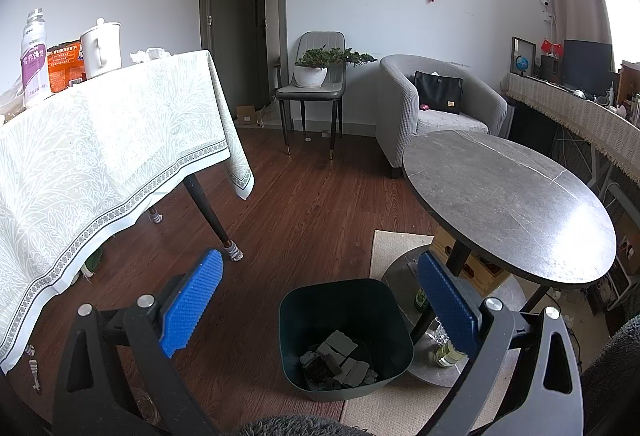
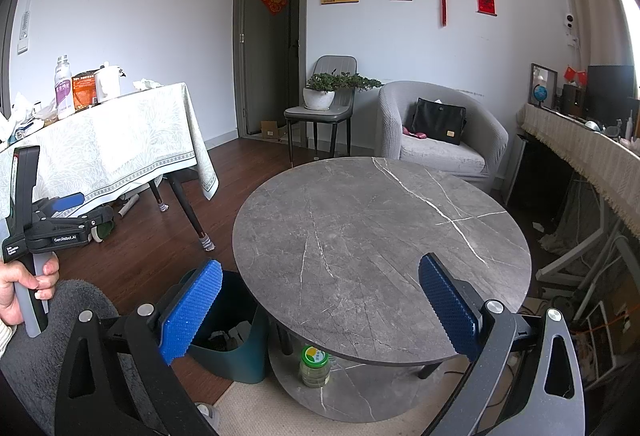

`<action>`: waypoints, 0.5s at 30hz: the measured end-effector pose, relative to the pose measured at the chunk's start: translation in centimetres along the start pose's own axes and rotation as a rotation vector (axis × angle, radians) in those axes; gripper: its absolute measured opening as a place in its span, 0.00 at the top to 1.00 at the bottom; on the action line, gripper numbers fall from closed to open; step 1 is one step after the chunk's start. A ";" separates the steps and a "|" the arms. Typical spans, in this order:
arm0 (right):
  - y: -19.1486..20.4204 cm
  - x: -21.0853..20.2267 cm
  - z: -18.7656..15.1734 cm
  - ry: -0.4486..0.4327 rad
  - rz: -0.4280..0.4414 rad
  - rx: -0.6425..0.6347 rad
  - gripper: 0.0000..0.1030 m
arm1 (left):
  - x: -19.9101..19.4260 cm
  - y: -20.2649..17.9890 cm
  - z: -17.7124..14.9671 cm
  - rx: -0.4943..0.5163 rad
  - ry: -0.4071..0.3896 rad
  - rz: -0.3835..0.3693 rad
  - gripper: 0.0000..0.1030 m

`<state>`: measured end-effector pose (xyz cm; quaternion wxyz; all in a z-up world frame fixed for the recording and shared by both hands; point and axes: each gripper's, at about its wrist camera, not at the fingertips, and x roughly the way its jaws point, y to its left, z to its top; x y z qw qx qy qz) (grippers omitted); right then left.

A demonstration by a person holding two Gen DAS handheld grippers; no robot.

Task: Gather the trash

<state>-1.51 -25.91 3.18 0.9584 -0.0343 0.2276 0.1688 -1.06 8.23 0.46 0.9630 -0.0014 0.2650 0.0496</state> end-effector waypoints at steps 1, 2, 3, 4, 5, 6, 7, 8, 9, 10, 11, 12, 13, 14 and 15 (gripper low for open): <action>0.0 0.0 0.0 0.000 0.000 0.000 0.03 | 0.0 0.0 0.0 0.000 0.000 0.001 0.03; 0.0 0.0 0.0 0.000 0.000 -0.001 0.03 | 0.0 0.0 0.0 0.000 0.001 0.000 0.03; 0.0 0.0 0.0 0.001 0.000 -0.001 0.03 | 0.0 0.0 0.0 0.000 0.001 0.000 0.03; 0.0 0.0 0.0 0.001 0.000 -0.002 0.03 | 0.0 0.0 0.0 0.001 0.001 0.001 0.03; 0.0 0.0 0.0 0.001 0.000 -0.002 0.03 | 0.0 0.0 0.0 0.001 0.001 0.000 0.03; 0.0 0.0 0.0 0.001 -0.001 -0.002 0.03 | 0.0 0.0 0.0 0.001 0.001 0.000 0.03; 0.0 0.0 0.0 0.001 0.000 -0.001 0.03 | 0.0 0.0 0.0 0.001 0.000 0.000 0.03; 0.0 0.0 0.0 0.001 0.000 -0.001 0.03 | 0.0 0.0 0.0 0.001 0.000 0.000 0.03; 0.0 0.0 0.0 0.001 0.000 -0.001 0.03 | 0.0 0.0 0.0 0.001 0.000 0.000 0.03; 0.0 0.0 0.0 0.001 -0.001 -0.001 0.03 | 0.0 0.0 0.0 0.001 -0.001 0.001 0.03; 0.0 0.0 0.0 0.002 -0.001 -0.002 0.03 | 0.0 0.0 0.0 0.001 -0.002 0.001 0.03; 0.0 0.0 0.0 0.001 -0.001 -0.002 0.03 | 0.0 0.0 0.0 0.001 -0.001 0.001 0.03; 0.0 0.0 0.0 0.001 -0.001 -0.002 0.03 | 0.0 0.0 0.0 0.001 -0.001 0.001 0.03; 0.0 0.0 0.0 0.001 -0.001 -0.001 0.03 | 0.0 0.0 0.0 0.002 -0.001 0.002 0.03; -0.1 0.0 0.0 0.001 0.000 -0.002 0.03 | 0.0 0.0 0.0 0.002 -0.001 0.002 0.03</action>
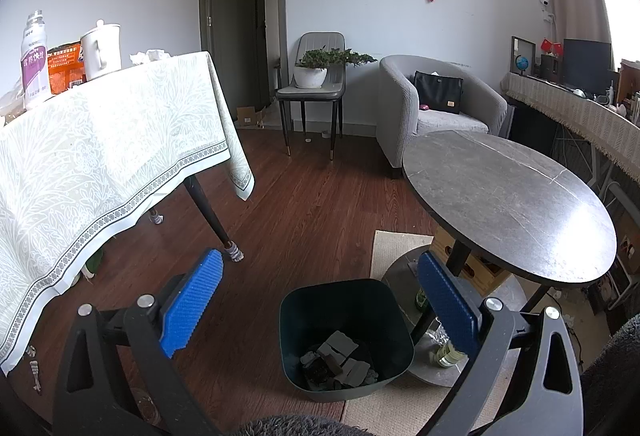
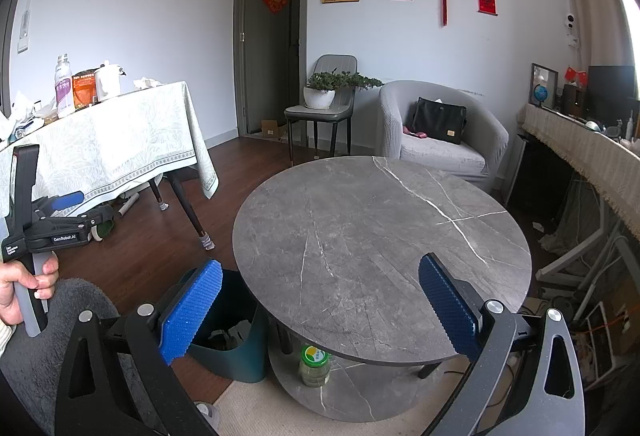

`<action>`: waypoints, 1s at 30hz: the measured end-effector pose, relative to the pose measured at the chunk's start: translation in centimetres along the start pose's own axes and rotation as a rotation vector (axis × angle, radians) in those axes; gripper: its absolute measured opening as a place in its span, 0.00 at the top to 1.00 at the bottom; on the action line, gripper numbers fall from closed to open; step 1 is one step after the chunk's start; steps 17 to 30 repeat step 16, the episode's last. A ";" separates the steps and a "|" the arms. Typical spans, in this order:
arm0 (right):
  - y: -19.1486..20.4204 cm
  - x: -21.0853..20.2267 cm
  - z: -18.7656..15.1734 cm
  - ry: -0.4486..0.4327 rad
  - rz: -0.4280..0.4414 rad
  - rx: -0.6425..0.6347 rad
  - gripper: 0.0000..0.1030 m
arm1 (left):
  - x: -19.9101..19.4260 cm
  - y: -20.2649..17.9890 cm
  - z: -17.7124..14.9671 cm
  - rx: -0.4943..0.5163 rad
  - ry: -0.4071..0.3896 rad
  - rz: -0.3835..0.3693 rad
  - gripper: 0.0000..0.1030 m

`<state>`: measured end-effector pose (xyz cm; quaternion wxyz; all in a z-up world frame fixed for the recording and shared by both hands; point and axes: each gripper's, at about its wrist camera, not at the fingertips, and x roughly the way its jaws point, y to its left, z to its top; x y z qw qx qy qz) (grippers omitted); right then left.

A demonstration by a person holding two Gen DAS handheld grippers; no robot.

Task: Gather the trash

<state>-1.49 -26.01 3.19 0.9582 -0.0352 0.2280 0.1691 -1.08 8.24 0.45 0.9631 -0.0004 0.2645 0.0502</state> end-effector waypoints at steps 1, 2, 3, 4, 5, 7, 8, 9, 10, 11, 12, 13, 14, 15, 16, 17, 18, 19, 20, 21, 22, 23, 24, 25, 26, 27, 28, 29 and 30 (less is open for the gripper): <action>0.0 0.0 0.0 0.000 0.000 0.000 0.03 | 0.0 0.0 0.0 -0.001 0.000 0.000 0.03; 0.0 0.0 0.0 0.000 0.000 0.000 0.03 | 0.0 0.0 0.0 -0.001 0.000 0.000 0.03; 0.0 0.0 0.0 0.000 0.000 0.000 0.03 | 0.0 0.0 0.0 -0.001 0.000 0.000 0.03; 0.0 0.0 0.0 0.000 0.000 -0.001 0.03 | 0.0 0.0 0.0 -0.002 0.001 0.000 0.03; 0.0 0.0 0.0 0.000 0.000 -0.001 0.03 | 0.0 0.0 0.0 -0.002 0.001 0.000 0.03; 0.0 0.0 0.0 0.001 0.000 -0.001 0.03 | 0.0 0.0 0.0 -0.002 0.002 -0.002 0.03; 0.0 0.0 0.0 0.000 0.000 -0.001 0.03 | 0.0 0.0 0.0 -0.001 0.002 -0.002 0.03; 0.0 0.0 0.0 0.000 0.000 -0.001 0.03 | 0.0 0.0 0.0 -0.001 0.002 -0.001 0.03; 0.0 0.0 0.0 0.001 0.000 -0.001 0.03 | 0.0 0.0 0.0 -0.001 0.000 0.000 0.03; 0.0 0.0 0.0 0.001 0.000 -0.002 0.03 | 0.0 0.0 0.0 -0.001 0.001 -0.001 0.03; 0.0 0.0 0.1 0.001 0.000 -0.002 0.03 | 0.0 0.0 0.0 0.000 0.000 0.000 0.03; -0.1 -0.1 0.0 0.001 -0.001 -0.002 0.03 | 0.0 0.0 0.0 0.001 0.000 0.001 0.03; 0.0 -0.1 0.1 0.001 0.000 -0.001 0.03 | 0.0 0.0 0.0 0.001 0.000 0.002 0.03; 0.0 -0.1 0.1 0.001 0.000 -0.001 0.03 | 0.0 0.0 0.0 0.000 0.001 0.002 0.03; -0.1 -0.1 0.1 0.001 0.000 -0.001 0.03 | 0.0 0.0 0.0 -0.001 0.001 0.002 0.03; -0.1 -0.1 0.1 0.001 0.000 -0.001 0.03 | 0.0 0.0 0.0 -0.001 0.001 0.002 0.03; -0.1 -0.1 0.1 0.001 0.000 -0.001 0.03 | 0.0 0.0 0.0 -0.001 0.001 0.002 0.03; -0.1 -0.1 0.1 0.001 0.000 -0.001 0.03 | 0.0 0.0 0.0 -0.001 0.001 0.002 0.03; -0.1 -0.1 0.1 0.001 0.000 -0.001 0.03 | 0.0 0.0 0.0 -0.001 0.001 0.002 0.03; -0.1 -0.1 0.1 0.001 0.000 -0.001 0.03 | 0.0 0.0 0.0 -0.001 0.001 0.002 0.03; -0.1 -0.1 0.1 0.001 0.000 -0.001 0.03 | 0.0 0.0 0.0 -0.001 0.001 0.002 0.03; -0.1 -0.1 0.1 0.001 0.000 -0.001 0.03 | 0.0 0.0 0.0 -0.001 0.001 0.002 0.03; -0.1 -0.1 0.1 0.001 0.000 -0.001 0.03 | 0.0 0.0 0.0 -0.001 0.001 0.002 0.03; -0.1 -0.1 0.1 0.001 0.000 -0.001 0.03 | 0.0 0.0 0.0 -0.001 0.001 0.002 0.03; -0.1 -0.1 0.1 0.001 0.000 -0.001 0.03 | 0.0 0.0 0.0 -0.001 0.001 0.002 0.03; -0.1 -0.1 0.1 0.001 0.000 -0.001 0.03 | 0.0 0.0 0.0 -0.001 0.001 0.002 0.03; -0.1 -0.1 0.1 0.001 0.000 -0.001 0.03 | 0.0 0.0 0.0 -0.001 0.001 0.002 0.03; -0.1 -0.1 0.1 0.001 0.000 -0.001 0.03 | 0.0 0.0 0.0 -0.001 0.001 0.002 0.03; -0.1 -0.1 0.1 0.001 0.000 -0.001 0.03 | 0.0 0.0 0.0 -0.001 0.001 0.002 0.03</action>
